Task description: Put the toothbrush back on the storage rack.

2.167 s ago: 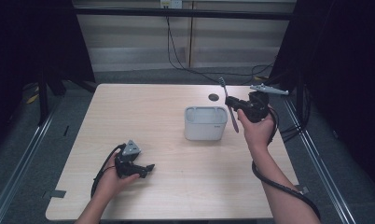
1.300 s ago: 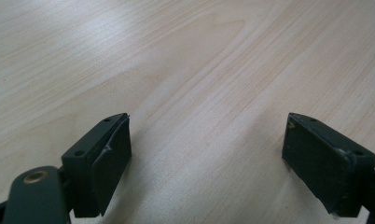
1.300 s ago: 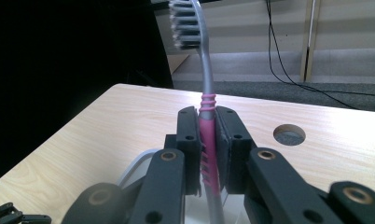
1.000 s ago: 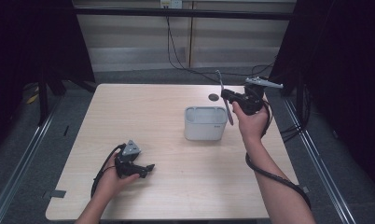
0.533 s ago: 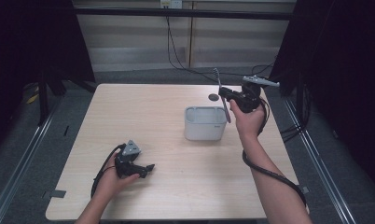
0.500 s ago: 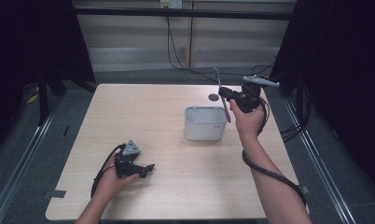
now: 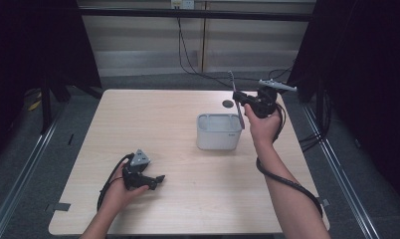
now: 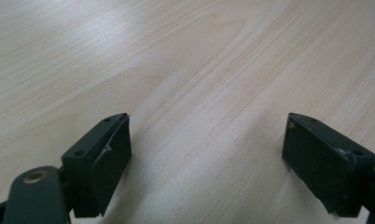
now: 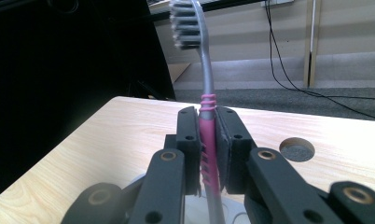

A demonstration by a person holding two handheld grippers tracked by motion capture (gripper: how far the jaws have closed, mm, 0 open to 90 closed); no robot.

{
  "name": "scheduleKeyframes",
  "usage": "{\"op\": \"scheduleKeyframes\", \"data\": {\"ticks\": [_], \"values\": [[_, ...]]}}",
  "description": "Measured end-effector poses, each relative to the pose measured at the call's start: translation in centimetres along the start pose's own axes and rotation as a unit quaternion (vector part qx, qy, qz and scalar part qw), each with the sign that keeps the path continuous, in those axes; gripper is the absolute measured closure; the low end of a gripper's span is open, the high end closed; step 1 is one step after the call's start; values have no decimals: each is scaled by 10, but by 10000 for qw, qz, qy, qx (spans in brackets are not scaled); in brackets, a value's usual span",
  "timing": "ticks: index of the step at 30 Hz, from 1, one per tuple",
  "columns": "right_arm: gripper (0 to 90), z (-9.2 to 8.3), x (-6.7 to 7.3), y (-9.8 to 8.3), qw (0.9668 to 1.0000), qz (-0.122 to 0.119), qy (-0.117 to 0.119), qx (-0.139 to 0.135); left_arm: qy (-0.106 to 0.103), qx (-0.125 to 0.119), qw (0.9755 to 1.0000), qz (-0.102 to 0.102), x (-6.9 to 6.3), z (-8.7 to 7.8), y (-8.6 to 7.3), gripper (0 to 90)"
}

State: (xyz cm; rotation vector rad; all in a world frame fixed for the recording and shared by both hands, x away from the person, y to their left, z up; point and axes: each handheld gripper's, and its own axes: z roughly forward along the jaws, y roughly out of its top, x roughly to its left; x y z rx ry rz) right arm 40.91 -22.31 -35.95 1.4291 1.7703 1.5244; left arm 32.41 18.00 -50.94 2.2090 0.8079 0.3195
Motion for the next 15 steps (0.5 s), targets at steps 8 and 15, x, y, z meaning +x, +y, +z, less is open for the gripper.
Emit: {"op": "scheduleKeyframes", "data": {"ticks": [8, 15], "values": [[809, 3, -2, 1, 10000, -27, -16, -17, 0, 0, 10000, -1, 0, 0, 0, 154], [808, 8, -2, 0, 10000, -34, 14, -7, -1, -2, 10000, -3, 0, 0, 0, 154]]}}
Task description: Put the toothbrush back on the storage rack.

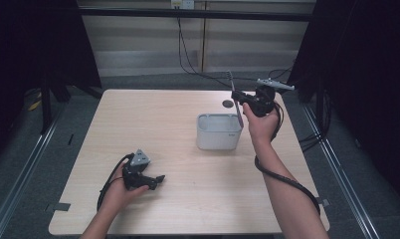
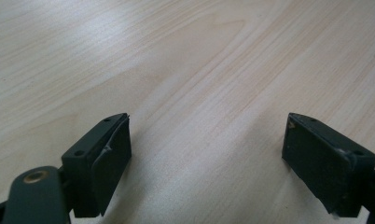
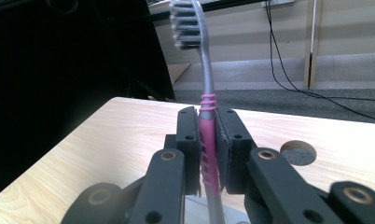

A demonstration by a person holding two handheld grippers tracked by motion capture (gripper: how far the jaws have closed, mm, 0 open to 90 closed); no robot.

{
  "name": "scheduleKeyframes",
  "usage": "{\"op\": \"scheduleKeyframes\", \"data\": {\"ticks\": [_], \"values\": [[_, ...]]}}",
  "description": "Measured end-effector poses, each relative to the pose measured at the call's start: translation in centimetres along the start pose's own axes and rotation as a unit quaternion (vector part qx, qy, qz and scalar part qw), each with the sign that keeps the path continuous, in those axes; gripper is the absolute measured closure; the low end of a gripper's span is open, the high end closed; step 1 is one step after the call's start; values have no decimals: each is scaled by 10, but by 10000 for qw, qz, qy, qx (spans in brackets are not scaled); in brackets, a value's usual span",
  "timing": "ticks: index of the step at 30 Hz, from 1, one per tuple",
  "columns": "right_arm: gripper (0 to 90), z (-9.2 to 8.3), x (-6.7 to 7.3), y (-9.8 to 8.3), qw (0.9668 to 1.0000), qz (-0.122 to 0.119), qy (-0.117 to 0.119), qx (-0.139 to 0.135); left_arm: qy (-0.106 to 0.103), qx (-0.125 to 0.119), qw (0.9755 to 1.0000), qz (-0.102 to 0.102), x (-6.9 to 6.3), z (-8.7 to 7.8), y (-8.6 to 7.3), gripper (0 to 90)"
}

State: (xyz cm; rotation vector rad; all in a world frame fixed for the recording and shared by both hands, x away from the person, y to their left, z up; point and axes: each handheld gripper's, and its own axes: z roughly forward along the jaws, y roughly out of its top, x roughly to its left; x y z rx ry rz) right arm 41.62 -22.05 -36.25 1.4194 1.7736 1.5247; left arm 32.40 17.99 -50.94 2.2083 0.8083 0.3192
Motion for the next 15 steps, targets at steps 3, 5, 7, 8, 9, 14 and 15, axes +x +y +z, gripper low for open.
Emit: {"op": "scheduleKeyframes", "data": {"ticks": [3, 5, 7, 8, 9, 14, 15], "values": [[809, 3, 1, -2, 10000, -28, 12, 1, 0, 2, 10000, 2, 0, 0, 0, 153], [809, 5, 2, -2, 10000, -39, 9, 2, 1, 1, 10000, 1, 0, 0, 0, 154], [808, 6, 2, -3, 10000, -42, 19, -1, 0, 1, 10000, 0, 0, 0, 0, 154], [809, 7, 2, -3, 10000, -57, 18, -5, 0, 2, 10000, 3, 0, 0, 0, 153], [808, 8, 2, -3, 10000, -60, 15, -3, 0, 0, 10000, 0, 0, 0, 0, 153], [808, 10, 0, -4, 10000, -45, -5, -16, -1, 2, 10000, 2, 0, 0, 0, 153], [808, 10, 0, -4, 10000, -45, -5, -16, -1, 2, 10000, 2, 0, 0, 0, 153]]}}
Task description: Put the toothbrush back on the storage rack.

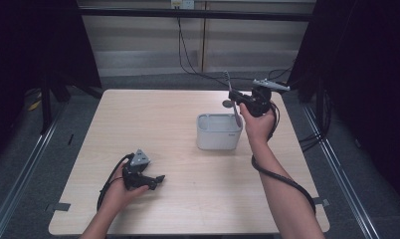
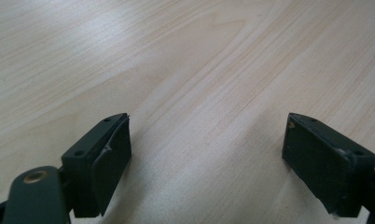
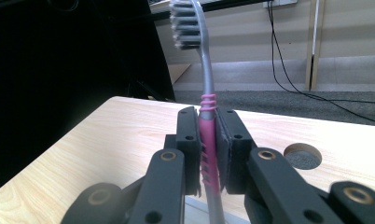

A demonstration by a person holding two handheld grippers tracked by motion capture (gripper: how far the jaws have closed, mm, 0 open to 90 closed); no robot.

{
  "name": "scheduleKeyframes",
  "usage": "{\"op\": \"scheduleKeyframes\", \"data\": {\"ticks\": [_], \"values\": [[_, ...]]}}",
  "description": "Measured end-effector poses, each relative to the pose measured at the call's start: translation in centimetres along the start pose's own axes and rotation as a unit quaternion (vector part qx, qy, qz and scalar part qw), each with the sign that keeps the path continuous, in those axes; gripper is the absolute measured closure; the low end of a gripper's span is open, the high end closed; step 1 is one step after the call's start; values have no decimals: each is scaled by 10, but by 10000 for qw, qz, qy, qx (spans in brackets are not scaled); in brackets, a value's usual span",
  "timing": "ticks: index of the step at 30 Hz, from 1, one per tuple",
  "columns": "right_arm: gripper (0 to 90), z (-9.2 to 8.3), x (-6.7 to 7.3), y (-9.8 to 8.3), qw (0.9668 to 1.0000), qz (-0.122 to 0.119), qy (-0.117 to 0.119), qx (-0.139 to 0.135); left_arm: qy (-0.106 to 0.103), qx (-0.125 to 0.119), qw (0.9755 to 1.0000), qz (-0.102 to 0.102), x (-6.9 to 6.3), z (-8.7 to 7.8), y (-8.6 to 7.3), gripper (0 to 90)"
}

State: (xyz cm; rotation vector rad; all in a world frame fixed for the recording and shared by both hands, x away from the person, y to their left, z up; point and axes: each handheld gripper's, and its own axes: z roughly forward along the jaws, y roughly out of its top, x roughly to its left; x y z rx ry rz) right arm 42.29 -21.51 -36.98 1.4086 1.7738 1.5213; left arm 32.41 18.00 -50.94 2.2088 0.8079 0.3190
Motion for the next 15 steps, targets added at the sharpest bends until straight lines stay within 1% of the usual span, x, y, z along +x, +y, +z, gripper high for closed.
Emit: {"op": "scheduleKeyframes", "data": {"ticks": [9, 15], "values": [[808, 4, -4, -4, 10000, 22, 9, 16, -1, 0, 10000, -1, 0, 0, 0, 153], [808, 6, -3, -7, 10000, -5, 0, 52, 1, 1, 10000, 1, 0, 0, 0, 153]]}}
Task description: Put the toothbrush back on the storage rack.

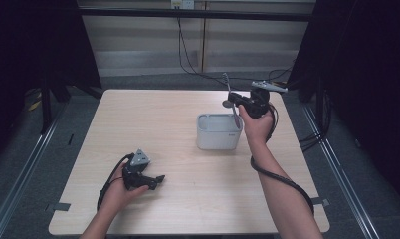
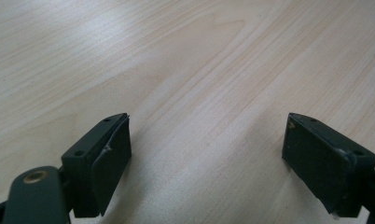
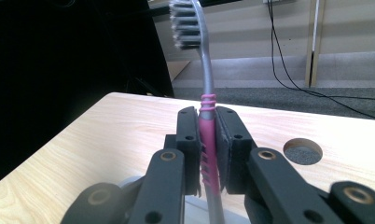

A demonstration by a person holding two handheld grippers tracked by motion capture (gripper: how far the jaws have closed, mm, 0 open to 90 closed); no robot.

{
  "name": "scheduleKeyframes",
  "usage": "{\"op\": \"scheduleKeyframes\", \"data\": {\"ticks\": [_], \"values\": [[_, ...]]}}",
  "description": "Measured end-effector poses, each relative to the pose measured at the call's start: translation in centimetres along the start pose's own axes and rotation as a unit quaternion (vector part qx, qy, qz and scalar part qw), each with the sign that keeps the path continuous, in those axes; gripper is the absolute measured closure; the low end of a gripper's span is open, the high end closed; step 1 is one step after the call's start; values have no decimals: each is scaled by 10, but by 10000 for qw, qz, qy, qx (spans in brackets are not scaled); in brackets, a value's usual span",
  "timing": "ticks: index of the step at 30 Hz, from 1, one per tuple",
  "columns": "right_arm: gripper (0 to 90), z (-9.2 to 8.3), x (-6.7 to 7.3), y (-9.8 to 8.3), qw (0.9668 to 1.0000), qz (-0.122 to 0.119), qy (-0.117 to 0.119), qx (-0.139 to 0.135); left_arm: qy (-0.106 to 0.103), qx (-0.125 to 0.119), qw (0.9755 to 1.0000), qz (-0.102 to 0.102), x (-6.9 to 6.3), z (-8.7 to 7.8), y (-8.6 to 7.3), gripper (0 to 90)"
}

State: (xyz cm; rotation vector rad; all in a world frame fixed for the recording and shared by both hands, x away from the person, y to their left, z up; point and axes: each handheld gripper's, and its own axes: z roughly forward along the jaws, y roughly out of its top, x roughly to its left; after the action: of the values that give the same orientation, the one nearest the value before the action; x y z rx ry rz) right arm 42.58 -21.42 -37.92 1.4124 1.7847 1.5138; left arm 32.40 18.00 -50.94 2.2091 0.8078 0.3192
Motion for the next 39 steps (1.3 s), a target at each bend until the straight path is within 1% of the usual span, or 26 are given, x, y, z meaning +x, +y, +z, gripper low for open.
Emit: {"op": "scheduleKeyframes", "data": {"ticks": [9, 22, 27, 39], "values": [[807, -2, -2, -10, 10000, -16, 16, 36, 2, 0, 10000, 1, 0, 0, 0, 153], [804, -9, -2, -18, 10000, -5, 52, -13, 3, 0, 10000, 2, 0, 0, 0, 153], [803, -11, -1, -22, 10000, -14, 36, 21, 2, 2, 10000, 4, 0, 0, 0, 153], [801, -17, -6, -32, 9999, -25, -23, 166, 4, 1, 10000, 3, 0, 0, 0, 153]]}}
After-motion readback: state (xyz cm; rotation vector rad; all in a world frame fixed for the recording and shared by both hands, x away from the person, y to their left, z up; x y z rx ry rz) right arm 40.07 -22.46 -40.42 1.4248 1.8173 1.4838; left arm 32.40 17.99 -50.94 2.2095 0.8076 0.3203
